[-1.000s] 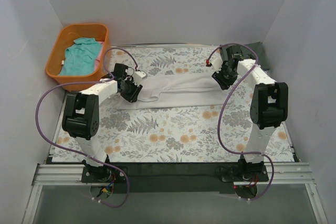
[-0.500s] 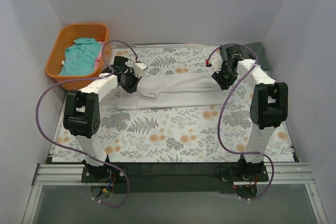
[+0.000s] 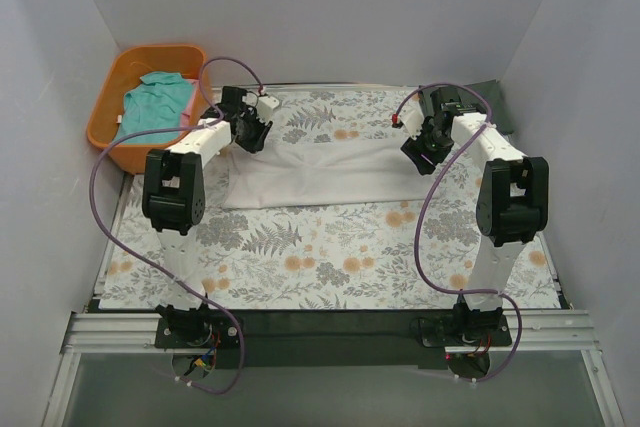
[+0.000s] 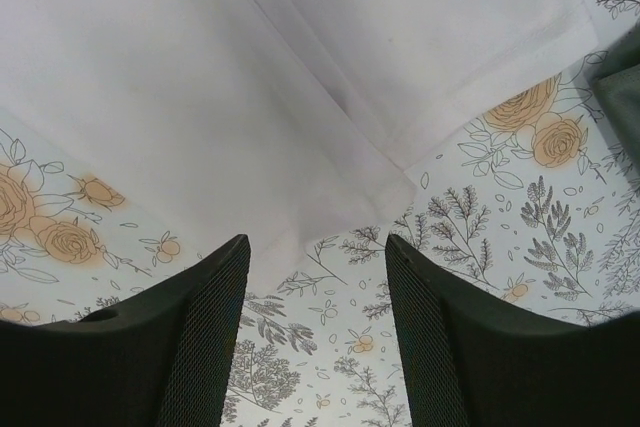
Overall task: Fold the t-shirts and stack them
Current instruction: Fold the tshirt
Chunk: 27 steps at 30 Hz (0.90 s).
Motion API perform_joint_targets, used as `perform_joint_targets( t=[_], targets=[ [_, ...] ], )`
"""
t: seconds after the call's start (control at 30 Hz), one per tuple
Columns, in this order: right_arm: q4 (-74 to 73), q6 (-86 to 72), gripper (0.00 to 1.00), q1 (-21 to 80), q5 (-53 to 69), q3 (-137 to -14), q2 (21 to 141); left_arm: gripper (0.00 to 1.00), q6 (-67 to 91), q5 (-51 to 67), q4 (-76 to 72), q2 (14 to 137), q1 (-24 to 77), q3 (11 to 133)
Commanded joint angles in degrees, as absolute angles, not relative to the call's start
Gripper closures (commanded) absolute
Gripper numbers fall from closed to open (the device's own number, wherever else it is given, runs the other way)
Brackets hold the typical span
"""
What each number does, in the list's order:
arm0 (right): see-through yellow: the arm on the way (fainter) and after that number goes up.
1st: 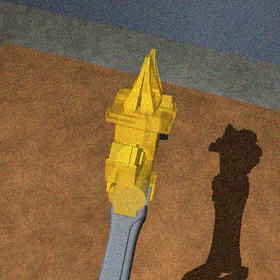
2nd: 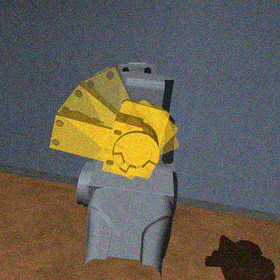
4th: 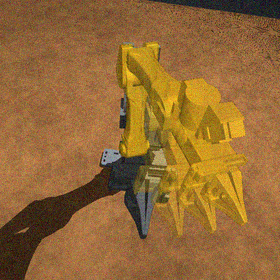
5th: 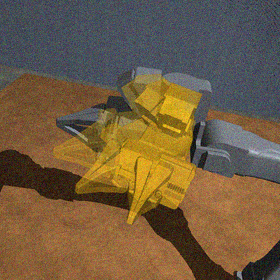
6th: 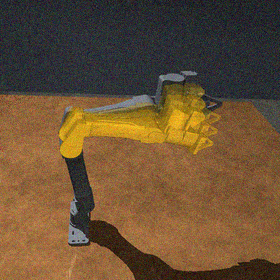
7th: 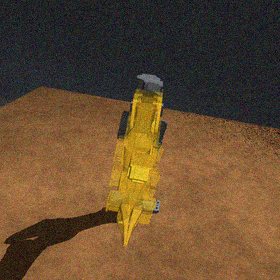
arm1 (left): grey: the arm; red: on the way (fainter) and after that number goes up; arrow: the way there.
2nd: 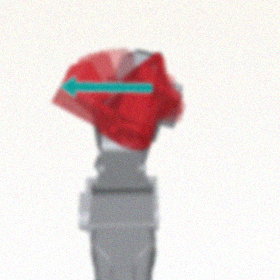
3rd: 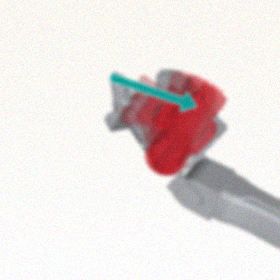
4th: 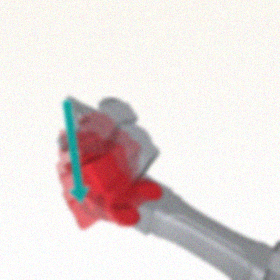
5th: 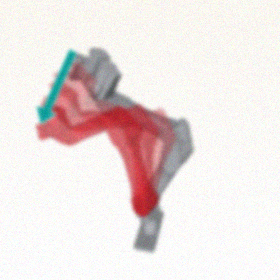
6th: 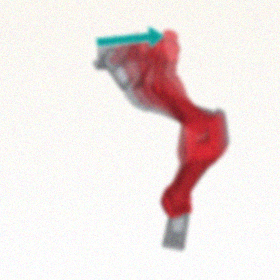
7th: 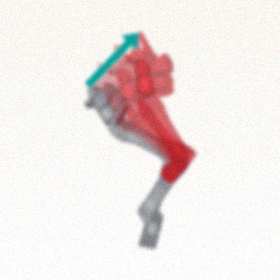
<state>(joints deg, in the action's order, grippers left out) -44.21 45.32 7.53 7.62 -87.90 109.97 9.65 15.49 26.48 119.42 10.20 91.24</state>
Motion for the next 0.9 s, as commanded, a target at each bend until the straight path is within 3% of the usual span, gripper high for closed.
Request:
perform_joint_targets(
  t=[0.0, 0.23, 0.27, 0.3, 0.43, 0.63, 0.87],
  targets=[
    [-45.62, 45.53, 0.47, 7.73, 9.58, -88.24, 107.67, 0.75, 11.95, 14.85, 26.54, 118.31, 9.84, 94.74],
    [-45.79, 44.21, 0.61, 8.09, 11.42, -88.77, 108.63, 0.71, 20.82, 20.91, 27.42, 109.61, 9.67, 90.11],
    [-45.79, 43.69, 0.64, 8.09, 11.86, -88.86, 108.98, 0.64, 21.87, 22.22, 27.68, 108.64, 10.02, 88.87],
    [-45.79, 43.42, 0.65, 8.26, 12.13, -89.29, 110.03, 0.64, 23.8, 22.24, 27.42, 107.85, 11.24, 87.12],
    [-45.7, 41.93, 0.72, 8.61, 13.09, -90.61, 113.01, 0.69, 27.84, 23.64, 23.75, 106.87, 13.27, 81.57],
    [-45.09, 40.34, 0.75, 8.7, 13.45, -92.02, 118.99, 0.75, 33.92, 25.57, 22.42, 115.92, 13.71, 86.65],
    [-44.3, 40.78, 0.78, 8.7, 11.6, -87.12, 120.41, 0.74, 35.6, 21.1, 25.74, 127.08, 14.59, 93.86]
  ],
)
